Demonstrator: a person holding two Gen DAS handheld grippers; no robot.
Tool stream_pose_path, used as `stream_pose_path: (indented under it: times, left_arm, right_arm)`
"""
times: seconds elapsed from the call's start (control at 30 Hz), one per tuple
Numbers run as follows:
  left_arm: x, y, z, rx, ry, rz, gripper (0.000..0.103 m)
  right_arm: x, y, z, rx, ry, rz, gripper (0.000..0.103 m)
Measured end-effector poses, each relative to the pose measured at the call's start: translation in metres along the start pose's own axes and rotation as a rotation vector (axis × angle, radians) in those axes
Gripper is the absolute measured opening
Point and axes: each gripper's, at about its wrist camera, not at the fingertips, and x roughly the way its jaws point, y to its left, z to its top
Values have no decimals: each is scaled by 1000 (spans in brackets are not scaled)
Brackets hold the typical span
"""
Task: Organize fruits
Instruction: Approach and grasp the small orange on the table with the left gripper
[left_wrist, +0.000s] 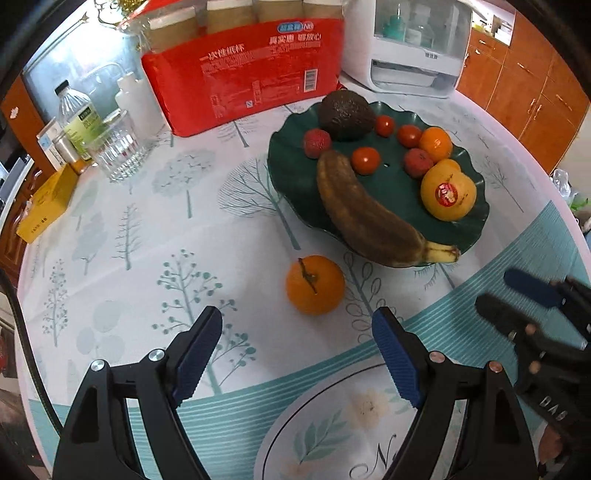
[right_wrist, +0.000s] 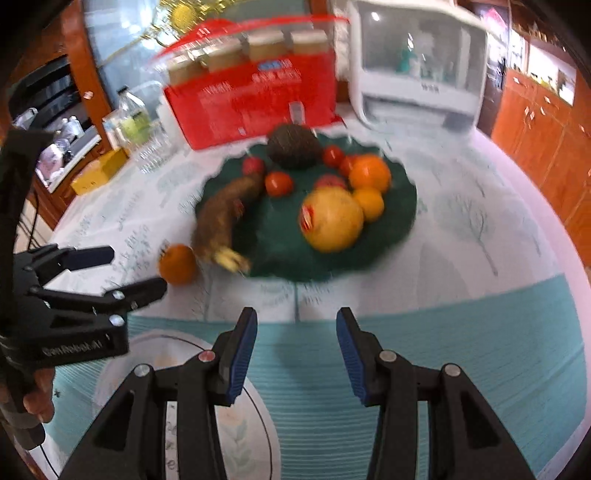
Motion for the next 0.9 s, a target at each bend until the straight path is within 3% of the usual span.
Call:
stream_pose_path:
  times: [0.27,0.33,0.57,0.9]
  left_arm:
    - [26,-1,4,-43,-12,-16,78]
    - [28,-2,5,-52,-20,-16,73]
    - [40,-7,5,-73,-27,-8,39]
    - [35,-7,-3,-104,-27,-7,37]
  right_arm:
    - [17,-10,-11,45,17,-38,45]
    - [20,-13,-11,56,16,-48,45]
    - [25,-17,-8,63,2,-69,45]
    - [26,-18,-7,58,1,-72,45]
